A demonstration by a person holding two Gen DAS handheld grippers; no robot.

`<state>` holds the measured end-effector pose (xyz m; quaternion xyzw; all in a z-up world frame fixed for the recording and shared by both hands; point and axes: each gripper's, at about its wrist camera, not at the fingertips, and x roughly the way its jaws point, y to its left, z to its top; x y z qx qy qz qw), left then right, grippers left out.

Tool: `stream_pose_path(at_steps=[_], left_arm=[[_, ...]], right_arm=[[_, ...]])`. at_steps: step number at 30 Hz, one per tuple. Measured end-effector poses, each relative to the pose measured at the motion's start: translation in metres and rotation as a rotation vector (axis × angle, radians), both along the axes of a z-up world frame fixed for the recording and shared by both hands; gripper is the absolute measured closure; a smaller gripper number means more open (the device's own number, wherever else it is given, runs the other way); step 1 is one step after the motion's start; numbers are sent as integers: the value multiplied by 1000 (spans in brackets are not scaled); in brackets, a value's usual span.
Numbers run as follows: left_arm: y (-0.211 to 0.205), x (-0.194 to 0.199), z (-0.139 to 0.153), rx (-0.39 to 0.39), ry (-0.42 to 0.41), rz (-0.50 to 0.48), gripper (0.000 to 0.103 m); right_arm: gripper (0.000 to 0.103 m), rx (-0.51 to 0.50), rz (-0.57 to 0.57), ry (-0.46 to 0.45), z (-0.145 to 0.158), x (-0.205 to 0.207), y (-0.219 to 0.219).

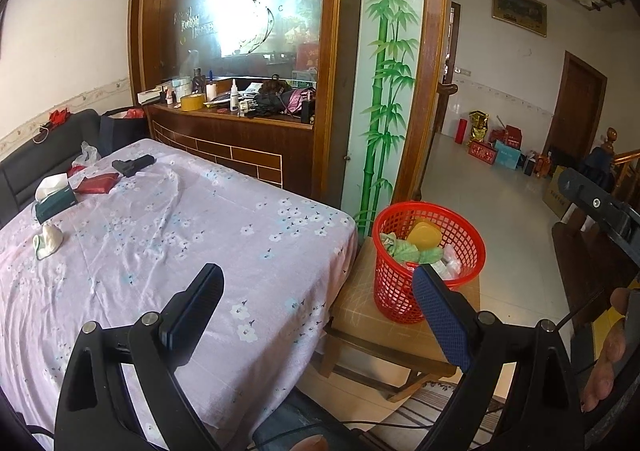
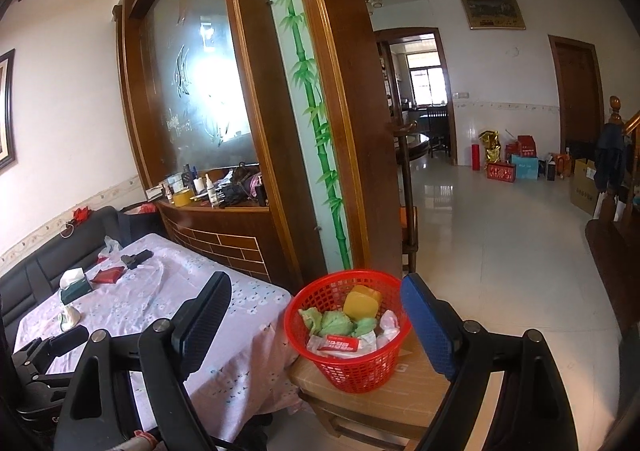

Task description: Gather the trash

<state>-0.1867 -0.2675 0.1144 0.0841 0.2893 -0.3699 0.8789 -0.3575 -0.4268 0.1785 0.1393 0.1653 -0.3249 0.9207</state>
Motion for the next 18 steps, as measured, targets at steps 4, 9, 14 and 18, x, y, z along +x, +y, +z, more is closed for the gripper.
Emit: stream_pose_path(at_steps=[4, 9, 14, 18], left_arm=[[0, -1, 1, 2, -8, -1, 9], [0, -1, 1, 8, -16, 0, 9], [-4, -2, 0, 12, -17, -10, 9], [-11, -3, -3, 16, -13, -27, 9]], right_arm=[[13, -25, -3, 4, 3, 1, 3], [12, -32, -17, 6, 0, 1, 1], [12, -25, -21, 5, -2, 1, -1], [12, -22, -32, 3, -2, -2, -4]])
